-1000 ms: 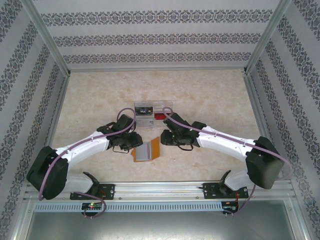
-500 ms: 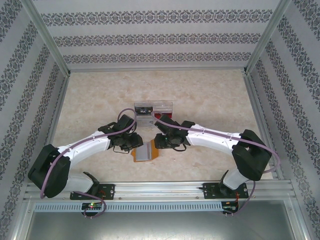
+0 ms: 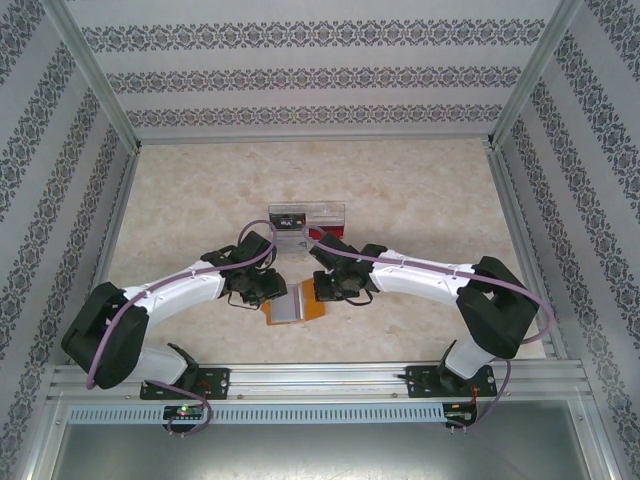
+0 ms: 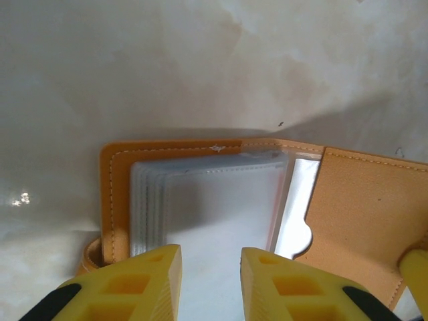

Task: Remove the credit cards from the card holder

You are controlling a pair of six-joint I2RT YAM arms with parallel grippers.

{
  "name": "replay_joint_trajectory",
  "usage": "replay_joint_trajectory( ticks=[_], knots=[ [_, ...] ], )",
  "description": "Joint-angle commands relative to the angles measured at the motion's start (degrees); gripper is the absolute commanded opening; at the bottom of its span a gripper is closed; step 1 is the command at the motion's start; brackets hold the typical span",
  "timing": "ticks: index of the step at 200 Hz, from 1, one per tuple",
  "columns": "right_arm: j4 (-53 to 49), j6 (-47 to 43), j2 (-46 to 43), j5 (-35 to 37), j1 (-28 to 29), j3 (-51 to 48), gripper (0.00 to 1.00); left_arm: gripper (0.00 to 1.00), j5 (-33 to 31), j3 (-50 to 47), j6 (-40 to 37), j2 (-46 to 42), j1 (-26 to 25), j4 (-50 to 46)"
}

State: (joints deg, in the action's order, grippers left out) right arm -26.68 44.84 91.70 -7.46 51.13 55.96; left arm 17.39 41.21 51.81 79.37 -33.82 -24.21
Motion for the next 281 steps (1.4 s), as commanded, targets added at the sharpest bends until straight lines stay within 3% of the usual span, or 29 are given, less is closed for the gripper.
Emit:
replay_joint_trajectory(
  ticks=[1,112,181,281],
  knots=[
    [0.3,0.5,0.8,-0.4,-0.2,-1.0,0.05,0.30,-1.7,-0.3,-1.0,0.6,-0.9,-2.5],
    [1.0,1.5,0.8,-0.4,0.3,-1.6,0.04,0.31,-0.5,-0.3,-1.1,2.7,-2.2,-0.7],
    [1.2,1.6,1.1,-0.4,0.6,-1.5,0.04,0.42,2.7,-1.8,0.0,0.5,-2.4,5.2],
    [1.4,1.7,1.5,-0.4,0.6,-1.7,0.04,0.42,5.1,0.4,0.1,1.3,-3.6,9.7]
  ],
)
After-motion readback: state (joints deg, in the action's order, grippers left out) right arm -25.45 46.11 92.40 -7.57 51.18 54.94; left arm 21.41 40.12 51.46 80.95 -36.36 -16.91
